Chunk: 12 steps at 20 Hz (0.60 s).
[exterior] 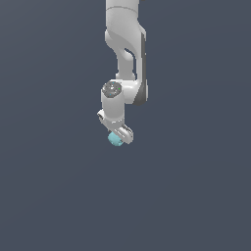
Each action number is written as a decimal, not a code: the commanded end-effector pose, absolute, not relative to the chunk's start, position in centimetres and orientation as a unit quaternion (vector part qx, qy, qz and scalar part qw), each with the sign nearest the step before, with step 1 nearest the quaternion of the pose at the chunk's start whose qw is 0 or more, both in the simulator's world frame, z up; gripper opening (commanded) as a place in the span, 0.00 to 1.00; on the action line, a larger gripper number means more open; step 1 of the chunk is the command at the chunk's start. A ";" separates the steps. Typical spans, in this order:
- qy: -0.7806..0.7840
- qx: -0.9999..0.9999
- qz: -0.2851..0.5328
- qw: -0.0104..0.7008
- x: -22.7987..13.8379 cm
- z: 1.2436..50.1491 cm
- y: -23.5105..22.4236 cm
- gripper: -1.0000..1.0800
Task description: Pick up the object and move it to a goal position.
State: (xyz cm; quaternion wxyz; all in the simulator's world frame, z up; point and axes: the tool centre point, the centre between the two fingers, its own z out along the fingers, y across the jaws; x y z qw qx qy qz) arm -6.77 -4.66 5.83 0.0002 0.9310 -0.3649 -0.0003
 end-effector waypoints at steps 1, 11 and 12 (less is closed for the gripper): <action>-0.365 0.931 0.000 0.000 -6.8 4.8 -4.7 0.96; -0.366 0.931 0.000 0.000 -6.7 4.1 -4.7 0.00; -0.366 0.931 0.000 0.000 -6.7 4.1 -4.7 0.00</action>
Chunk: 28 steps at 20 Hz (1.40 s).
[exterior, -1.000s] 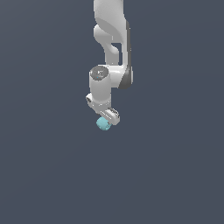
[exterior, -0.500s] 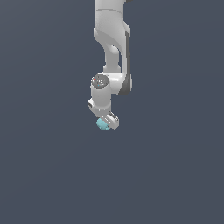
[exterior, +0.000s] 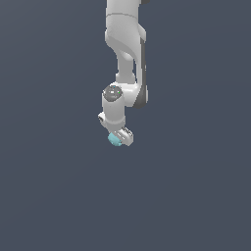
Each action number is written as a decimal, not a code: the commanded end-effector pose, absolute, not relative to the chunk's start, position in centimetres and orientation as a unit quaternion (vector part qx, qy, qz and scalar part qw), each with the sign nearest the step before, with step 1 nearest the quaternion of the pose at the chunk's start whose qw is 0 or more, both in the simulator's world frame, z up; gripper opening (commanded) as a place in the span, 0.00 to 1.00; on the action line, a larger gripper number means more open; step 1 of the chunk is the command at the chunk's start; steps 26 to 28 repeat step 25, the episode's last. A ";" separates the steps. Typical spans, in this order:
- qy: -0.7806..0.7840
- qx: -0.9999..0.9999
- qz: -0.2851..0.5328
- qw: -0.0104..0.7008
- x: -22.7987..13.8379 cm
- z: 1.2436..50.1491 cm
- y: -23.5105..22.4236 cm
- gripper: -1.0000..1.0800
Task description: Pick up the object and move it to a goal position.
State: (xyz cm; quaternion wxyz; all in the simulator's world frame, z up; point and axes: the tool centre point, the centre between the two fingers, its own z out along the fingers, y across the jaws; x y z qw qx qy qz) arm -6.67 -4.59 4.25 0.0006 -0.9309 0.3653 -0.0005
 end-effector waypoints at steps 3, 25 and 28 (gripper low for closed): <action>0.366 -0.931 0.000 0.000 -6.7 4.1 -4.7 0.00; 0.366 -0.931 0.000 0.000 -7.4 6.6 -12.4 0.00; 0.366 -0.931 0.000 0.000 -7.4 6.6 -12.4 0.00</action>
